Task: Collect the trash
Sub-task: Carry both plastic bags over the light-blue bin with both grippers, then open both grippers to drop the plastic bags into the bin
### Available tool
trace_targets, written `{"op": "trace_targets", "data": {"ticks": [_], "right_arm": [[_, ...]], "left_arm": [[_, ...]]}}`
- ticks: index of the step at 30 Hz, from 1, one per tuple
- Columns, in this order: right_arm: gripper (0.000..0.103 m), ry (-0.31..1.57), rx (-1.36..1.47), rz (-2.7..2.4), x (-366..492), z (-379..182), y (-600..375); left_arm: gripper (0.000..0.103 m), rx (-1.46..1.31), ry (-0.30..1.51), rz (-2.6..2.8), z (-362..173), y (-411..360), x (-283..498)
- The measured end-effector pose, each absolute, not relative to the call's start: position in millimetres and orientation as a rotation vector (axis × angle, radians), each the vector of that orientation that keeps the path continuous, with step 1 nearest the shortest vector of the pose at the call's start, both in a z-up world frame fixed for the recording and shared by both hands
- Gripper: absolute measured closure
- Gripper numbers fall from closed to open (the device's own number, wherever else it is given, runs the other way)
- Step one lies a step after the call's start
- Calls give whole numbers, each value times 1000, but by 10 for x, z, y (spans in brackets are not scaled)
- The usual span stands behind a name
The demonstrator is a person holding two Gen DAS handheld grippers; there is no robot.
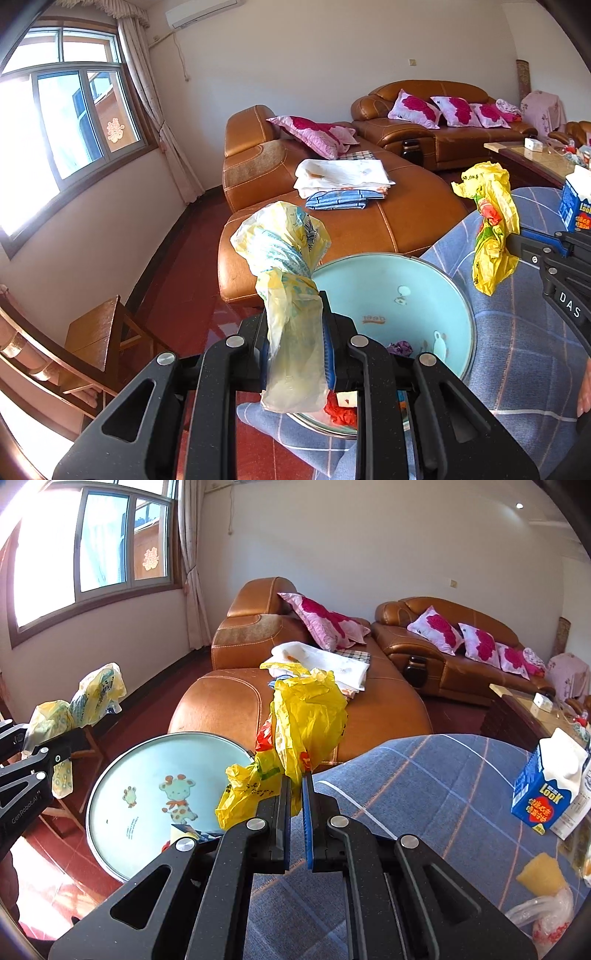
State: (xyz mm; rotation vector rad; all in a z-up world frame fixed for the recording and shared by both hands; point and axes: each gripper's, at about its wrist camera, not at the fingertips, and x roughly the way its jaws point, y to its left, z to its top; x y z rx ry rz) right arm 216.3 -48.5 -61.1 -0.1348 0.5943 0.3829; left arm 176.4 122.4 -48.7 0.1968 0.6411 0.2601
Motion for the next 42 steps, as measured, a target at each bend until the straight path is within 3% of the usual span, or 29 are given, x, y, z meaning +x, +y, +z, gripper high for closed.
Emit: {"op": "trace_targets", "data": {"ticks": [32, 38, 40, 42], "right_arm": [[96, 608, -252, 487, 2186, -739, -60], [95, 609, -281, 511, 2174, -751, -2], [91, 610, -284, 511, 2177, -754, 5], [87, 611, -278, 508, 2182, -755, -3]], "left_arm": [[80, 165, 695, 225, -588, 1344, 1838], [74, 158, 711, 188, -644, 1304, 1848], [60, 159, 708, 191, -650, 1299, 1844], [59, 160, 710, 192, -661, 1296, 1843]]}}
